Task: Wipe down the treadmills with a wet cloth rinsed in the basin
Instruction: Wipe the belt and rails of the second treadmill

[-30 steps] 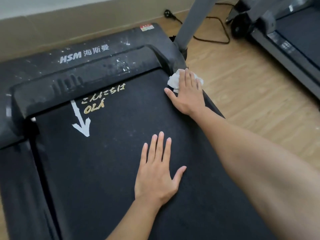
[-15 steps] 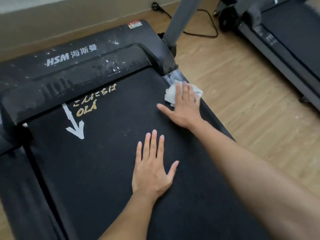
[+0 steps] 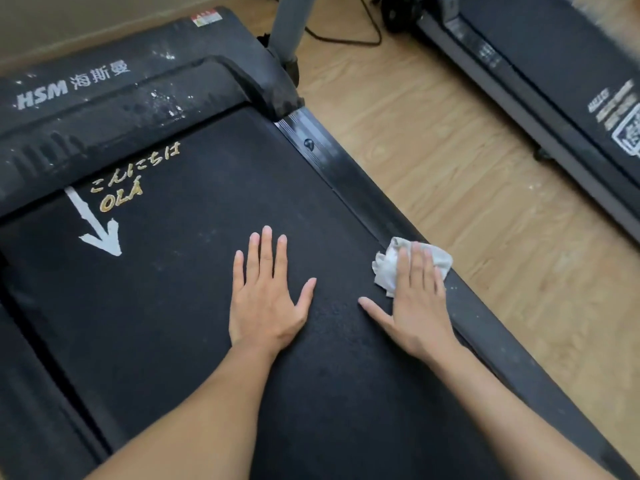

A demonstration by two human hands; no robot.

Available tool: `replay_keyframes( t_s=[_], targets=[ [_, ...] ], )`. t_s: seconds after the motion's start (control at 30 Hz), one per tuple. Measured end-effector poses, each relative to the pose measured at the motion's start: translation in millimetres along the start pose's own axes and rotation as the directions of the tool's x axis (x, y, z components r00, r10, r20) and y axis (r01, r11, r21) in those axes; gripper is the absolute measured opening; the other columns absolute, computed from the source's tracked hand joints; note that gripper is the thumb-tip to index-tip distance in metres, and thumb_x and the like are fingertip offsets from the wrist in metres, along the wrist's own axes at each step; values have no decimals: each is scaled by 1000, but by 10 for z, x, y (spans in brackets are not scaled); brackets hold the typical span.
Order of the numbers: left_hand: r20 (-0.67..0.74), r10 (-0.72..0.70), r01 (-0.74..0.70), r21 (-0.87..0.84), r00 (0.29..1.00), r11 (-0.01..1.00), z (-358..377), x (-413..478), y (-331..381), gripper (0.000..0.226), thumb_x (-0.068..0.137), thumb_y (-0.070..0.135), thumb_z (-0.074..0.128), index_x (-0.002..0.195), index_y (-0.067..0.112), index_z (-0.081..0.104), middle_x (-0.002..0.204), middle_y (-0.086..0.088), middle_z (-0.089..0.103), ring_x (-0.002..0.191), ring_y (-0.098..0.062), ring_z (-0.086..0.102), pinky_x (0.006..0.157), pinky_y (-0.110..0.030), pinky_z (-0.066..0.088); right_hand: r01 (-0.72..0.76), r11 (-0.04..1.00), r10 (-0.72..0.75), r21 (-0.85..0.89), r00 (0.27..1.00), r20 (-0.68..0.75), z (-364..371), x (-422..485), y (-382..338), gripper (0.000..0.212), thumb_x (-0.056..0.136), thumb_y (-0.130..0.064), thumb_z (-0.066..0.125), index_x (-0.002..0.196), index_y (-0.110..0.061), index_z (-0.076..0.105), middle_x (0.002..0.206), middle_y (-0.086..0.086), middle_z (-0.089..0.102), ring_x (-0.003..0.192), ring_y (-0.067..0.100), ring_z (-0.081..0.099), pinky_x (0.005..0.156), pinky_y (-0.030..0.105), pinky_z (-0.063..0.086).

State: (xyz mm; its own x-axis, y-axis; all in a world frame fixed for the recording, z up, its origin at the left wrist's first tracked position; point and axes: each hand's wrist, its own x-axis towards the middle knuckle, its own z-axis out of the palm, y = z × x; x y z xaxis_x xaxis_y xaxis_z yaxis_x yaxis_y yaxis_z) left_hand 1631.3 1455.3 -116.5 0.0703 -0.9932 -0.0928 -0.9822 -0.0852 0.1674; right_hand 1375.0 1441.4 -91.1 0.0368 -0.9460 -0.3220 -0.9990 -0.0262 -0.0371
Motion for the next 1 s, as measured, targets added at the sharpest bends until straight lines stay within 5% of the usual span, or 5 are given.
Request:
replay_keyframes(
  t_s=[0.3, 0.43, 0.63, 0.83, 1.0],
  targets=[
    [-34, 7, -6, 51, 999, 999, 85, -11, -2, 84, 103, 70, 16, 167, 17, 5, 174, -5, -8, 160, -20, -13, 130, -49, 4, 46, 984, -25, 174, 992, -121, -319, 1348, -1155, 122, 86, -93, 27, 167, -6, 1, 175, 18, -8, 161, 39, -16, 127, 61, -7],
    [-54, 3, -1, 32, 999, 1000, 73, -15, 19, 84, 103, 70, 17, 166, 17, 8, 175, -4, -5, 160, -20, -10, 130, -49, 3, 76, 994, -59, 78, 977, -206, -98, 900, -664, 108, 94, -83, 31, 167, -8, 7, 176, 15, -1, 162, 37, -8, 130, 57, 0],
    [-43, 3, -2, 31, 999, 1000, 46, -33, 14, 85, 101, 72, 13, 166, 17, 8, 175, -6, -3, 161, -22, -7, 130, -49, 4, 99, 973, -65, 209, 985, -162, 248, -461, 554, 77, 107, -48, 46, 167, -12, 13, 177, 8, 4, 163, 25, -8, 132, 50, 2],
    [-58, 15, -14, 13, 998, 1000, 45, -58, 14, 88, 99, 76, 8, 167, 20, 5, 175, -3, -3, 161, -20, -8, 130, -46, -1, 91, 992, -65, 85, 959, -276, 113, 133, 502, 49, 110, -33, 40, 151, -5, 41, 149, 19, 47, 139, 36, 43, 120, 45, 29],
    [108, 4, -1, -28, 994, 1000, -31, 23, -49, 84, 101, 73, 16, 167, 23, -1, 174, 1, -13, 159, -18, -14, 129, -45, -6, 144, 989, -127, 40, 952, -278, 110, -129, 438, 34, 95, -4, 56, 129, -8, 55, 128, 11, 56, 123, 31, 54, 100, 37, 37]
  ],
)
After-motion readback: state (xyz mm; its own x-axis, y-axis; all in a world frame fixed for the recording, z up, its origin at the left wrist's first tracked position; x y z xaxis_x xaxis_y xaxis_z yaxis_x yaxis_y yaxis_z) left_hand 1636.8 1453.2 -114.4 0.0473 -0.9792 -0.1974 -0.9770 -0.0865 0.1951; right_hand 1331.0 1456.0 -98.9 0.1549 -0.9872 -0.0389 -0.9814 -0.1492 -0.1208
